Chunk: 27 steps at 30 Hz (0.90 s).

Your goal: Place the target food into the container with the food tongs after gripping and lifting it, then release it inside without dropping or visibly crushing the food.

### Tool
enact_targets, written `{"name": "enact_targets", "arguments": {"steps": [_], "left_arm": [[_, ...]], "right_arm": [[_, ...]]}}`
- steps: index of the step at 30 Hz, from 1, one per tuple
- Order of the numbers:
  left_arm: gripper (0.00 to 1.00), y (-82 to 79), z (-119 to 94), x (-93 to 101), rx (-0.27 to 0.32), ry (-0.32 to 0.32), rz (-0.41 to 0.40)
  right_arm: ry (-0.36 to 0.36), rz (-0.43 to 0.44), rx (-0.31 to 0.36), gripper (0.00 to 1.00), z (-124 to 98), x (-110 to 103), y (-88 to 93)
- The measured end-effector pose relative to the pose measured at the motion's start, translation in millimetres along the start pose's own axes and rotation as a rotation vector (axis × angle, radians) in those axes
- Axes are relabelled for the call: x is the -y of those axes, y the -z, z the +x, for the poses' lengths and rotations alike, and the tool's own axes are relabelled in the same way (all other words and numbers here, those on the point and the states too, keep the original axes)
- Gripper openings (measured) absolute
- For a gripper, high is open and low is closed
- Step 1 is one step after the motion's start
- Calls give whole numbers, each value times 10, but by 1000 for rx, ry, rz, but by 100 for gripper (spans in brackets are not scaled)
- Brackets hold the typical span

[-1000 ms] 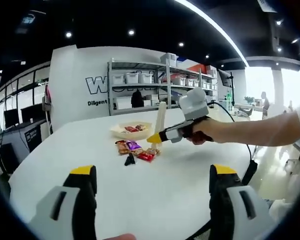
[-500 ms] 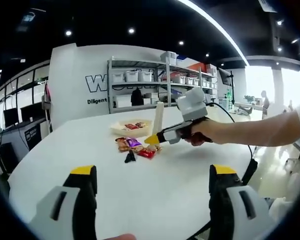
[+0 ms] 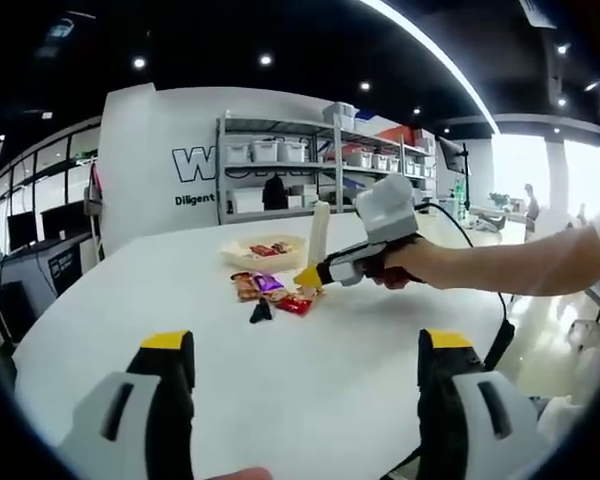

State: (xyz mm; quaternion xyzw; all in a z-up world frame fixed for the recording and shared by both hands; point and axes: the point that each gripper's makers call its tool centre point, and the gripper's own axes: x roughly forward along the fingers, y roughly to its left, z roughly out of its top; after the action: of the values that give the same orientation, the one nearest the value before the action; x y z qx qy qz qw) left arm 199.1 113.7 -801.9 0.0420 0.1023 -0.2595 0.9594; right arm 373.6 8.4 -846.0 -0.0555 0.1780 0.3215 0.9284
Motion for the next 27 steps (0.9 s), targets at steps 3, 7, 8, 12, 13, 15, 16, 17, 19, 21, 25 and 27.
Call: {"name": "enact_targets", "arguments": {"steps": [3, 7, 8, 12, 13, 15, 16, 17, 19, 21, 25, 27], "left_arm": [[91, 13, 2, -45, 0, -6, -9], [91, 52, 20, -85, -8, -14, -15], [91, 59, 24, -91, -10, -16, -17], [92, 74, 51, -97, -20, -15, -23], [92, 68, 57, -98, -18, -17, -23], [93, 61, 75, -97, -17, -16, -17], [93, 62, 89, -101, -21, -17, -13], [94, 64, 98, -105, -25, -18, -8], [95, 61, 118, -122, -29, -21, 4], [96, 58, 145, -141, -34, -20, 0], [98, 68, 183, -178, -40, -23, -10], [99, 99, 202, -193, -54, -24, -23]], "right_arm": [[-2, 40, 17, 12, -20, 41, -47], [10, 38, 33, 13, -69, 105, -103], [20, 30, 39, 13, -87, 143, -135], [27, 36, 55, 13, -143, 247, -253], [31, 35, 56, 13, -150, 267, -275], [36, 29, 57, 13, -164, 313, -328], [42, 27, 61, 13, -175, 337, -358], [45, 23, 64, 13, -183, 360, -386], [49, 20, 67, 13, -192, 407, -443], [58, 13, 69, 13, -186, 484, -526], [70, 0, 76, 13, -187, 562, -636], [75, 0, 78, 14, -173, 603, -686]]}}
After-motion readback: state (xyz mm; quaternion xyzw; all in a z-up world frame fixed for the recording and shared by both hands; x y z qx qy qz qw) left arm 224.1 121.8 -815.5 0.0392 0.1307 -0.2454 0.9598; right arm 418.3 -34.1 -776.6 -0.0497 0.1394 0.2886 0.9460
